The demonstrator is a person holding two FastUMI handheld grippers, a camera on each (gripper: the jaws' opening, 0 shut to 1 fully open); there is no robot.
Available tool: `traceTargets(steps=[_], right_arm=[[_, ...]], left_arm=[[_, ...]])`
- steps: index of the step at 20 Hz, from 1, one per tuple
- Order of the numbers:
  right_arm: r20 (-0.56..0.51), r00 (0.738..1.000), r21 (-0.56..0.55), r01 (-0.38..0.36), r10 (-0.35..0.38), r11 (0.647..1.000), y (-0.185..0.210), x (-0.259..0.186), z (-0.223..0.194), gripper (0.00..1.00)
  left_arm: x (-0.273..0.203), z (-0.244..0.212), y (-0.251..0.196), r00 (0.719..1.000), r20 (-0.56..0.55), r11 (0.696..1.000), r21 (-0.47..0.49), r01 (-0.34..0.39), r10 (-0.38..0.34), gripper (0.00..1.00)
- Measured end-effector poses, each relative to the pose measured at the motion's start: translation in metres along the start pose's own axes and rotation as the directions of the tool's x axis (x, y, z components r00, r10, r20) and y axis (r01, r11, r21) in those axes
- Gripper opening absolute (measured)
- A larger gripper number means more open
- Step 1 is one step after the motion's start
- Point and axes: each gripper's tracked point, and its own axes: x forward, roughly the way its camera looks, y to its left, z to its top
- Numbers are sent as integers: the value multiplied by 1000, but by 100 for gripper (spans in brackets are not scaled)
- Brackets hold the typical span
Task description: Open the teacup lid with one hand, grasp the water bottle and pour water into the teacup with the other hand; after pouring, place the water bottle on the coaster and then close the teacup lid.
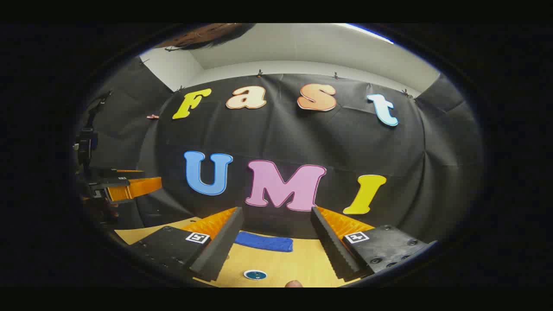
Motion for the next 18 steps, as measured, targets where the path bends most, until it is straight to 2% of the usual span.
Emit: traceTargets(steps=[15, 18], right_arm=[[-24, 1000, -20, -20, 20, 1000, 12, 1, -9, 96], [-53, 998, -22, -33, 31, 999, 17, 0, -27, 96]], left_arm=[[-5, -10, 12, 1000, -14, 1000, 11, -3, 3, 98], [-5, -17, 14, 1000, -14, 1000, 14, 5, -5, 98]])
